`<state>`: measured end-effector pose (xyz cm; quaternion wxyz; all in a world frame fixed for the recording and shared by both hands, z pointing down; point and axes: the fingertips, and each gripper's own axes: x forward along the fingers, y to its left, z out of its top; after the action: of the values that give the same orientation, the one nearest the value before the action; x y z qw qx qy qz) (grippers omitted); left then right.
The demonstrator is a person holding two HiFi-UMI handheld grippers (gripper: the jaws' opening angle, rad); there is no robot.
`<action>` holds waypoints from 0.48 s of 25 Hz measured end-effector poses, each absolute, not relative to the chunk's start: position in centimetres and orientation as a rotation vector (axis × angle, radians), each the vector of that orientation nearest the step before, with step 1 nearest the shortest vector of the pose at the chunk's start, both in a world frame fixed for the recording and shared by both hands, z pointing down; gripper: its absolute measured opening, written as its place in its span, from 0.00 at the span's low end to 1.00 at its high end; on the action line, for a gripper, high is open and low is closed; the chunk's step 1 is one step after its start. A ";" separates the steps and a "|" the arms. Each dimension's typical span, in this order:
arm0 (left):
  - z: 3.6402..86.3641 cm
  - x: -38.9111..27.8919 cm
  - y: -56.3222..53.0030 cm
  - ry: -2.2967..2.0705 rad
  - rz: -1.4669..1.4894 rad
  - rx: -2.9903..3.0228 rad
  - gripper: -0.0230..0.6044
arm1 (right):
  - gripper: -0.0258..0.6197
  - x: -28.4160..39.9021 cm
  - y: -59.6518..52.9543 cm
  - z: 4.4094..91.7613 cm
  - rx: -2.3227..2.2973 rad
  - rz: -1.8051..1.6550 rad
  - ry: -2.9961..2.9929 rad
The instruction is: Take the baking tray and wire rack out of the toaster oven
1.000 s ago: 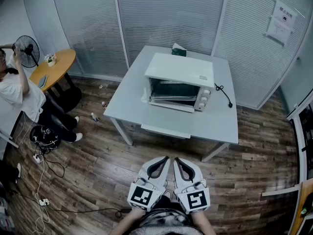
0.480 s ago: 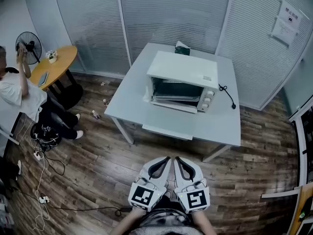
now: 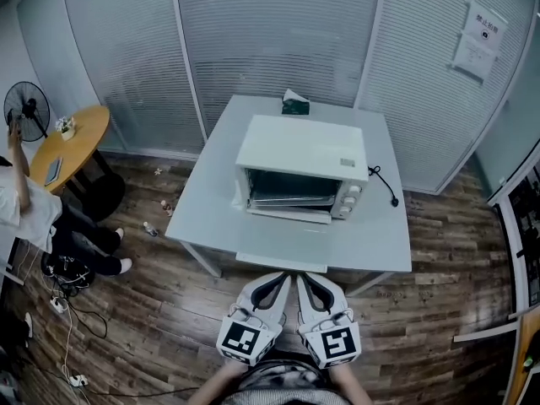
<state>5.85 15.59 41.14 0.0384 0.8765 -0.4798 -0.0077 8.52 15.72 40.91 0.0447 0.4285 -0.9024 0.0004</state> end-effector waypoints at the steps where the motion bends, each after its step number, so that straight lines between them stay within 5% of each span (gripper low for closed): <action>1: 40.9 5.5 14.7 -1.467 -0.020 2.695 0.04 | 0.04 8.3 14.7 40.8 1.323 -0.002 -2.753; 12: 41.2 2.0 8.4 -1.381 -0.001 2.720 0.04 | 0.04 4.8 8.1 41.5 1.385 -0.039 -2.640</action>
<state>2.05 8.41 41.20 0.0457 0.8908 -0.4522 -0.0003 4.84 8.11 41.46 0.0801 0.4630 -0.8826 -0.0132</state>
